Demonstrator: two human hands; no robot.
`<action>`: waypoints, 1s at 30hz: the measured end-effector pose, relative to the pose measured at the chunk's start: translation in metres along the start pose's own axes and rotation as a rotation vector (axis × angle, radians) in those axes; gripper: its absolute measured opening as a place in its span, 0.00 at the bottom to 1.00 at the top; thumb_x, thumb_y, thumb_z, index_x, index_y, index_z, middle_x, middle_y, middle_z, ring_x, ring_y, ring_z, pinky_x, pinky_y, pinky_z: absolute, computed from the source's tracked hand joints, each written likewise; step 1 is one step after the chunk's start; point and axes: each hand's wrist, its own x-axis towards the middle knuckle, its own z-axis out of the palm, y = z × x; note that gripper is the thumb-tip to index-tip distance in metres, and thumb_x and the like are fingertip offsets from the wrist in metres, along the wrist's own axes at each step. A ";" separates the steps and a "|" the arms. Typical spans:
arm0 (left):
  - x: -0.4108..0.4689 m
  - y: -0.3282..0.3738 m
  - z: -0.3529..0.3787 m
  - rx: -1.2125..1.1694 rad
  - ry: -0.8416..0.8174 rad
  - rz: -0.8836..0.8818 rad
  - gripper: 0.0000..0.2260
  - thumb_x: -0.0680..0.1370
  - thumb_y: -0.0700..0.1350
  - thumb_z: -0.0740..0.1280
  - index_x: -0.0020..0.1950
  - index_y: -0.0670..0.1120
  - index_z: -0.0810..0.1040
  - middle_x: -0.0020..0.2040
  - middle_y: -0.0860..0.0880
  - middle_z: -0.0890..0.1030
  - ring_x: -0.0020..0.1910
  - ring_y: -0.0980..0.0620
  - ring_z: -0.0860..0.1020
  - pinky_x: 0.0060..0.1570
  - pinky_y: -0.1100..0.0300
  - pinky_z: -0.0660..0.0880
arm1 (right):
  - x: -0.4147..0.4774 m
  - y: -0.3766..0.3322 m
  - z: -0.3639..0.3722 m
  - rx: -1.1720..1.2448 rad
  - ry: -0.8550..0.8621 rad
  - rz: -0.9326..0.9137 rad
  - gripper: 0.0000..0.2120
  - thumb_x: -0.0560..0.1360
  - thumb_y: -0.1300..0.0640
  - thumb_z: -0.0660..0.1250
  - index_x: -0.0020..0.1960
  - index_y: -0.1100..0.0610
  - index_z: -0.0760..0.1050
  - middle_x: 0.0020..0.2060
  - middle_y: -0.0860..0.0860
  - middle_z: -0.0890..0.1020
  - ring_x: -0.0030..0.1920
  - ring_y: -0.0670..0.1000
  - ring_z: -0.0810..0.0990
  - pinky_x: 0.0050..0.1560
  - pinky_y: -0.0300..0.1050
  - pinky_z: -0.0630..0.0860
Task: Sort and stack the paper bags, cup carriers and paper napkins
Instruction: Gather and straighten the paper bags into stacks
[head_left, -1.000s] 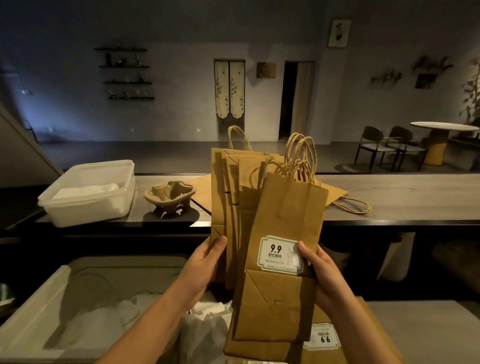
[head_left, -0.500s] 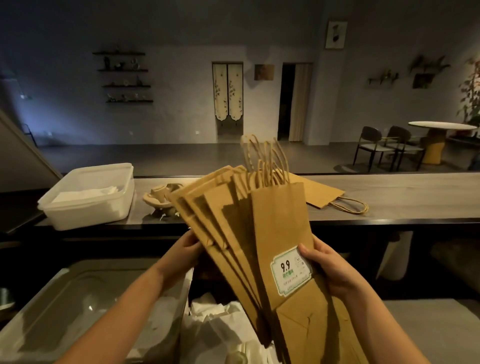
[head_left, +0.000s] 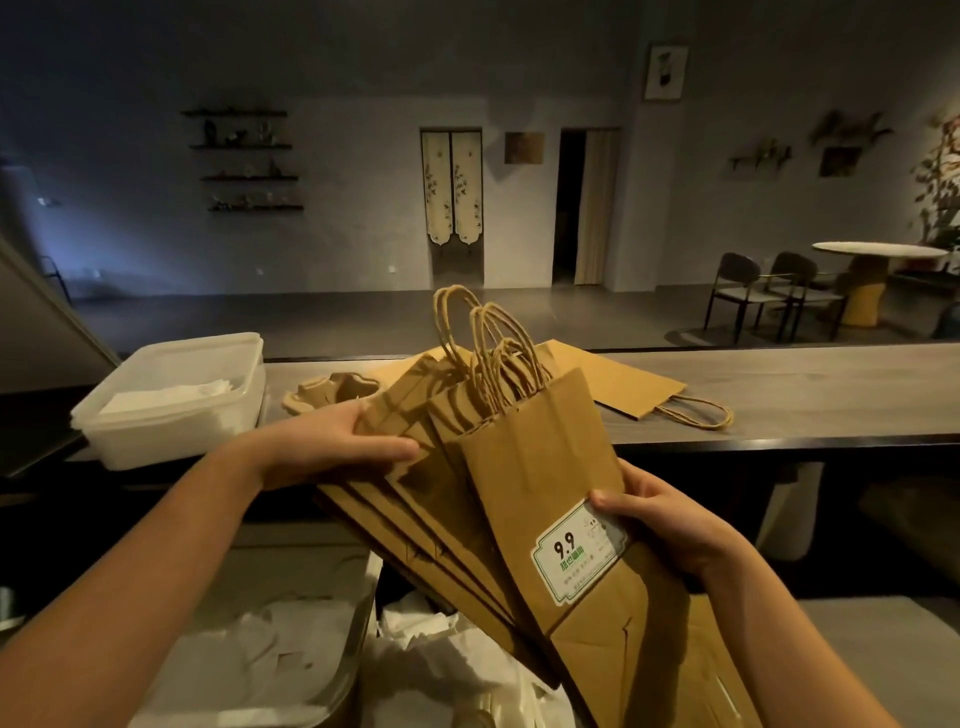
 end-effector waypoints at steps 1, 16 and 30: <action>0.003 0.001 0.001 0.042 -0.010 -0.001 0.47 0.36 0.74 0.71 0.49 0.54 0.70 0.46 0.53 0.79 0.38 0.65 0.80 0.36 0.75 0.73 | 0.000 0.001 0.000 0.001 0.013 -0.005 0.24 0.66 0.54 0.72 0.60 0.50 0.69 0.44 0.53 0.85 0.46 0.54 0.84 0.41 0.45 0.80; -0.004 -0.020 -0.003 -0.426 0.411 0.055 0.49 0.34 0.65 0.78 0.52 0.49 0.74 0.44 0.48 0.83 0.40 0.51 0.83 0.36 0.61 0.79 | 0.004 -0.011 -0.021 0.577 0.429 -0.279 0.37 0.53 0.48 0.81 0.60 0.49 0.71 0.46 0.54 0.85 0.44 0.55 0.85 0.36 0.50 0.82; -0.004 0.011 0.012 -0.873 0.975 0.307 0.06 0.77 0.43 0.65 0.52 0.51 0.76 0.47 0.54 0.83 0.44 0.56 0.82 0.37 0.57 0.81 | 0.026 0.007 0.033 0.794 0.675 -0.129 0.16 0.78 0.55 0.63 0.65 0.51 0.68 0.52 0.57 0.80 0.47 0.56 0.80 0.42 0.54 0.77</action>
